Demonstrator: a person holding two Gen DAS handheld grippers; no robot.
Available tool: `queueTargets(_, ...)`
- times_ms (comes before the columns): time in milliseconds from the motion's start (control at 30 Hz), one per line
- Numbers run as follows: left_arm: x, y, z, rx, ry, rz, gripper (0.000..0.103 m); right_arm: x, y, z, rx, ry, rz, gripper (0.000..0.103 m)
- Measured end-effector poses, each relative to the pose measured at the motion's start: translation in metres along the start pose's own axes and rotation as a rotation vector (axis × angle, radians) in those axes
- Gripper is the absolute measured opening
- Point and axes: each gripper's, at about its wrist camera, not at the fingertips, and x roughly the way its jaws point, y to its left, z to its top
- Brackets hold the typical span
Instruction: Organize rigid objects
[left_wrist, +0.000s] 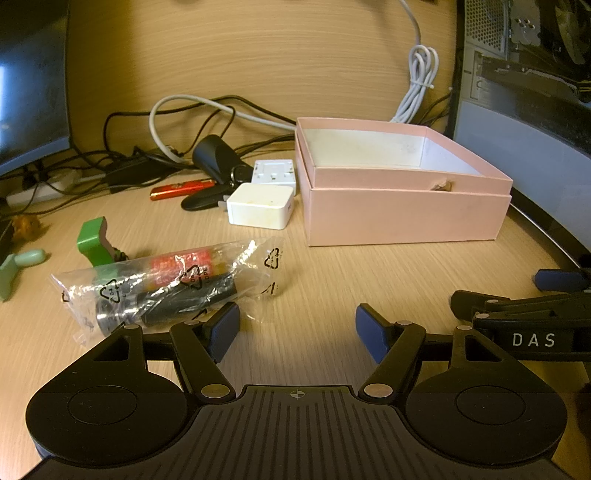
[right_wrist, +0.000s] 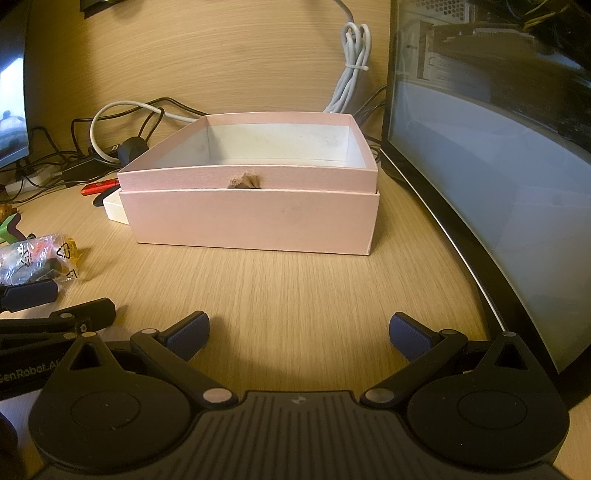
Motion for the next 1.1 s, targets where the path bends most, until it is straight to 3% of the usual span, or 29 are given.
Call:
queueTargets(300,0.000,0.000,0.000,-0.010,0.002,0.010,0.072,0.003,-0.001,0.002,-0.013,0.006,0.017,0.103)
queueTargets(367,-0.005,0.003,0.000,-0.018,0.005,0.002,0.064,0.004,-0.004,0.008,-0.013,0.042,0.033,0.103)
queueTargets(467,-0.018,0.023,0.006,-0.056,0.012,-0.032,0.064,0.003,-0.003,0.011,-0.002,0.085,0.019,0.103)
queueTargets(567,-0.049,0.060,0.021,-0.101,-0.083,0.038,0.064,0.000,-0.001,0.009,-0.016,0.096,0.022,0.103)
queueTargets(667,-0.070,0.114,0.033,-0.146,-0.153,0.190,0.063,-0.002,-0.002,0.006,-0.011,0.091,0.018,0.103)
queueTargets(733,-0.067,0.155,0.038,-0.189,-0.132,0.269,0.061,-0.004,-0.001,0.005,0.000,0.095,0.003,0.103)
queueTargets(800,-0.054,0.193,0.042,-0.215,-0.063,0.308,0.061,-0.005,0.001,0.005,0.004,0.100,-0.004,0.103)
queueTargets(867,-0.039,0.216,0.043,-0.206,-0.024,0.342,0.054,-0.004,0.000,0.007,-0.004,0.112,0.002,0.103)
queueTargets(1033,-0.004,0.244,0.040,-0.178,0.078,0.387,0.051,-0.005,0.000,0.014,-0.062,0.188,0.071,0.102)
queueTargets(1100,0.006,0.250,0.038,-0.198,0.105,0.393,0.050,-0.009,0.003,0.015,-0.087,0.203,0.098,0.096)
